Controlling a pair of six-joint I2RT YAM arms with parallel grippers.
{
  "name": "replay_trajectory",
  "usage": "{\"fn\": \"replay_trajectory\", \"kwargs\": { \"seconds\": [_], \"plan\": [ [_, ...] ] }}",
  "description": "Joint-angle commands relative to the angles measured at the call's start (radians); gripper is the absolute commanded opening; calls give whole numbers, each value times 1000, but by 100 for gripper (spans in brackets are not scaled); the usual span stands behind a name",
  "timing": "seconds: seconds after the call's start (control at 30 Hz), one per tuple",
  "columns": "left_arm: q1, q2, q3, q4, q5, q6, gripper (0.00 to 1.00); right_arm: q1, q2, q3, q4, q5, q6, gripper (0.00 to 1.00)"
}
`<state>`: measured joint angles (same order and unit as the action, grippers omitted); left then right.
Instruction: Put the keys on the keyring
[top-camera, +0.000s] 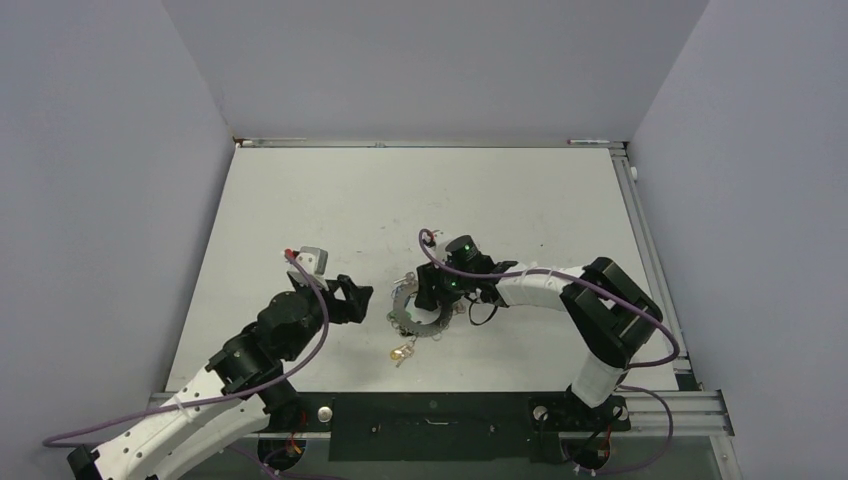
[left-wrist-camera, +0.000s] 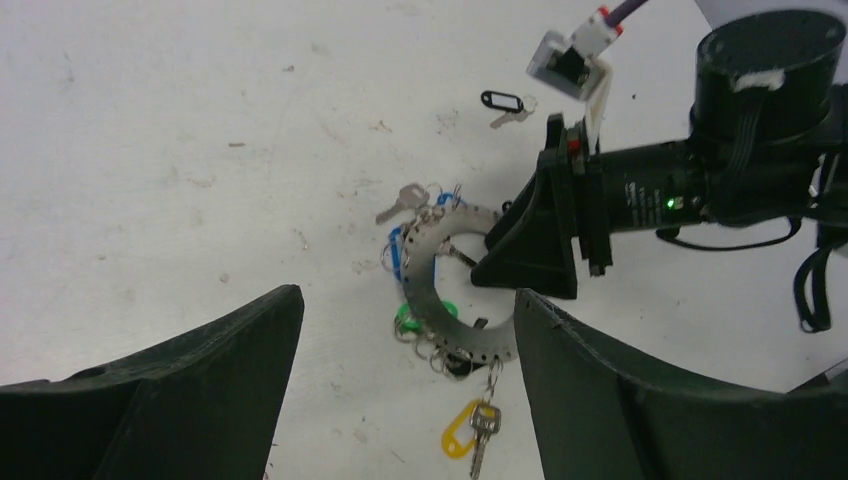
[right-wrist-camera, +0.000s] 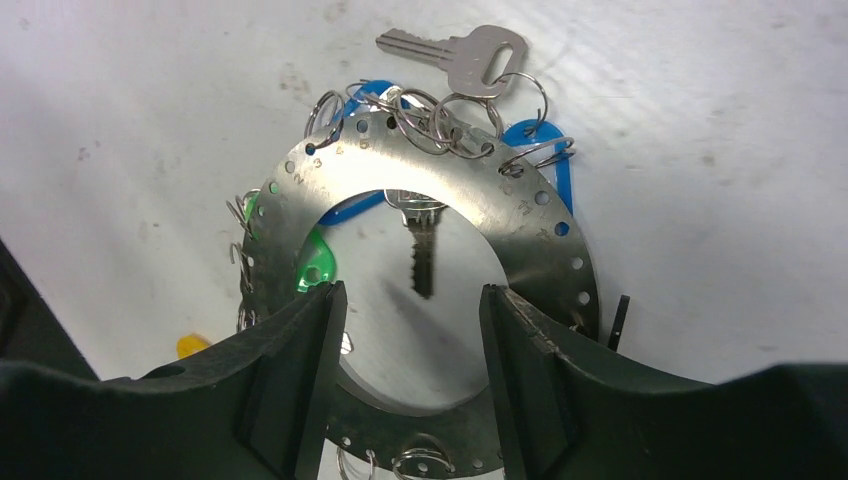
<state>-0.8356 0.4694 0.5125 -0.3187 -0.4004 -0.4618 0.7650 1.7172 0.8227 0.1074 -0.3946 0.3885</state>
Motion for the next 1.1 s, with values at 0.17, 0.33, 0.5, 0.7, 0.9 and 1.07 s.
{"fn": "replay_trajectory", "kwargs": {
  "seconds": [0.17, 0.33, 0.5, 0.7, 0.9, 1.07],
  "plan": [
    [0, 64, -153, 175, 56, -173, 69, -49, -102, 59, -147, -92, -148, 53],
    [-2, 6, -74, 89, -19, -100, 70, 25, -149, 107, -156, -129, -170, 54],
    [-1, -10, 31, 3, 8, -34, 73, 38, -64, 203, -135, -198, -152, 54],
    [-1, -73, 110, -131, -16, 187, 77, 42, 132, 383, -249, -228, -182, 56],
    [2, -181, 48, -64, 3, 201, 79, 51, 232, 486, -374, -216, -200, 58],
    [4, -170, 60, -85, -30, 209, 79, 79, 265, 511, -431, -226, -216, 59]
  ]
}}
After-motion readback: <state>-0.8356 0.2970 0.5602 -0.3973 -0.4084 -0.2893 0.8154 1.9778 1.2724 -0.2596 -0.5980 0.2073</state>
